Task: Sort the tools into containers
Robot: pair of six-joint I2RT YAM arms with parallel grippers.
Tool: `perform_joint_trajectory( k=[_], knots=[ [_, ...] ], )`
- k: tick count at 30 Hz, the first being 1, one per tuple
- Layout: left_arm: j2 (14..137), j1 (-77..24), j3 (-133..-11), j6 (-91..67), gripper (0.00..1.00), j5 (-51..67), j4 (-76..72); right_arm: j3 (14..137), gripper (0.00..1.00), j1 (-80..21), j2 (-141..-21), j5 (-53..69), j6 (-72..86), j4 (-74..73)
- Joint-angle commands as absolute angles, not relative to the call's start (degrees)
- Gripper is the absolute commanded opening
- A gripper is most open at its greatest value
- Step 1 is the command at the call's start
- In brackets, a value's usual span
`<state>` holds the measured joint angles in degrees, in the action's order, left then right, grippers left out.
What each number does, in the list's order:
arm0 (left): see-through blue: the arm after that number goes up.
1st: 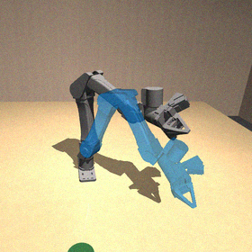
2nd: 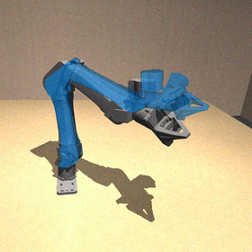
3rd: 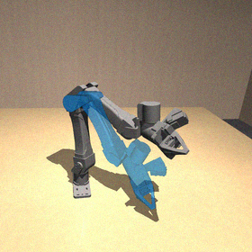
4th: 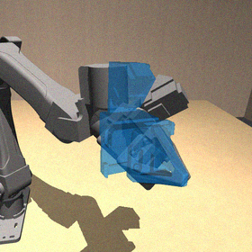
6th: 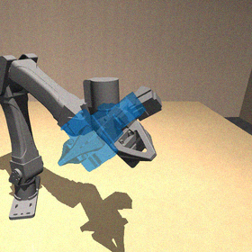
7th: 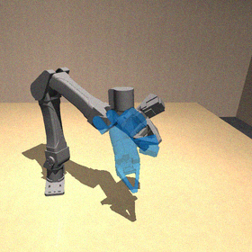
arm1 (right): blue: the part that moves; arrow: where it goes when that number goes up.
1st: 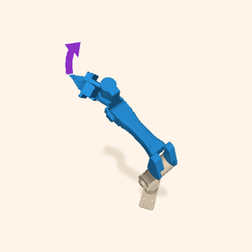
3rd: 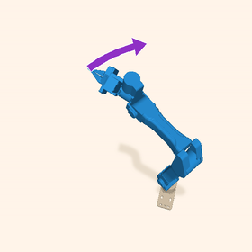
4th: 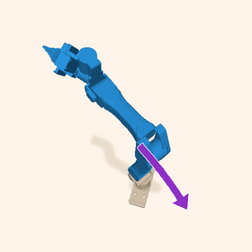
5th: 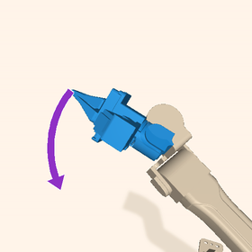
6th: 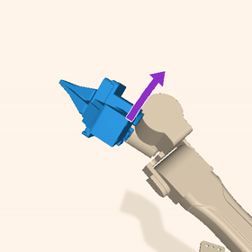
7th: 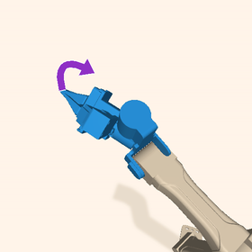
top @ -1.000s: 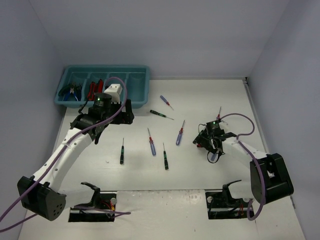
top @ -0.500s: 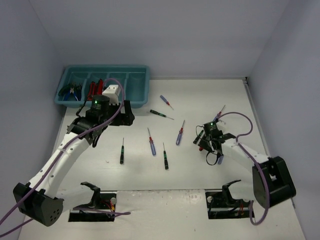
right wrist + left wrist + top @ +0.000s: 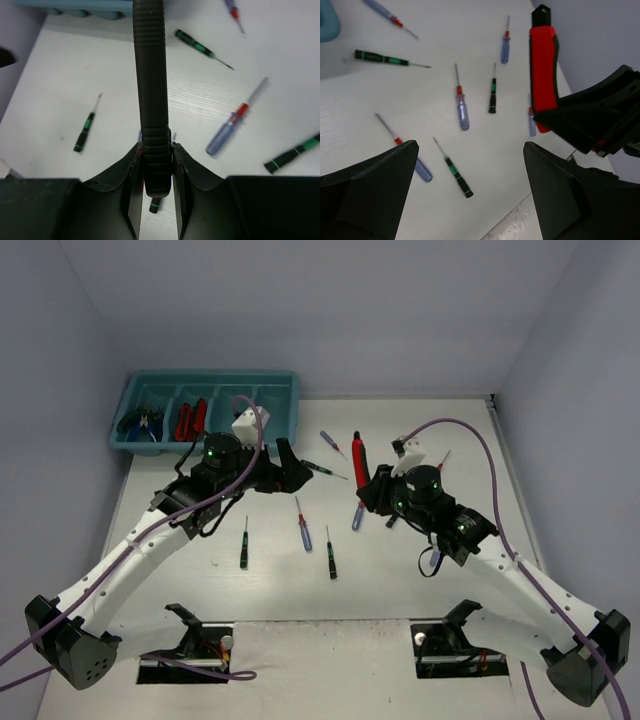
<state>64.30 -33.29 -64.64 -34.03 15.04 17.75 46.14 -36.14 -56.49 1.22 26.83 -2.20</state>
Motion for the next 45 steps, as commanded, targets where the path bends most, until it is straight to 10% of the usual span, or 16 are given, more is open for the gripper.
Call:
perform_joint_trajectory(
  k=[1, 16, 25, 28, 35, 45],
  knots=[
    [66.23, -37.11, -67.73, -41.41, 0.85, 16.18, 2.98, 50.62, 0.0, -39.6, -56.13, 9.34, 19.93, 5.91],
    [72.41, -45.47, -69.11, -44.94, 0.8, 4.34, -4.15, 53.17, 0.07, -42.99, -58.39, 10.74, 20.05, 10.88],
    [72.8, -45.68, -69.46, -43.79, 0.15, 1.69, -3.62, 52.98, 0.13, -42.98, -59.61, 10.31, 20.24, 12.33],
    [73.04, -45.52, -69.89, -42.6, 0.0, 0.62, -2.52, 53.53, 0.26, -42.97, -60.47, 9.75, 19.68, 12.48],
    [73.12, -37.55, -73.21, -35.69, 0.0, -0.91, 5.04, 52.73, 0.79, -42.32, -61.09, 6.98, 19.16, 12.31],
    [86.86, -11.29, -87.92, -12.84, 0.0, 3.57, 16.73, 48.84, 0.87, -37.53, -60.29, 7.79, 19.25, 8.88]
  ],
)
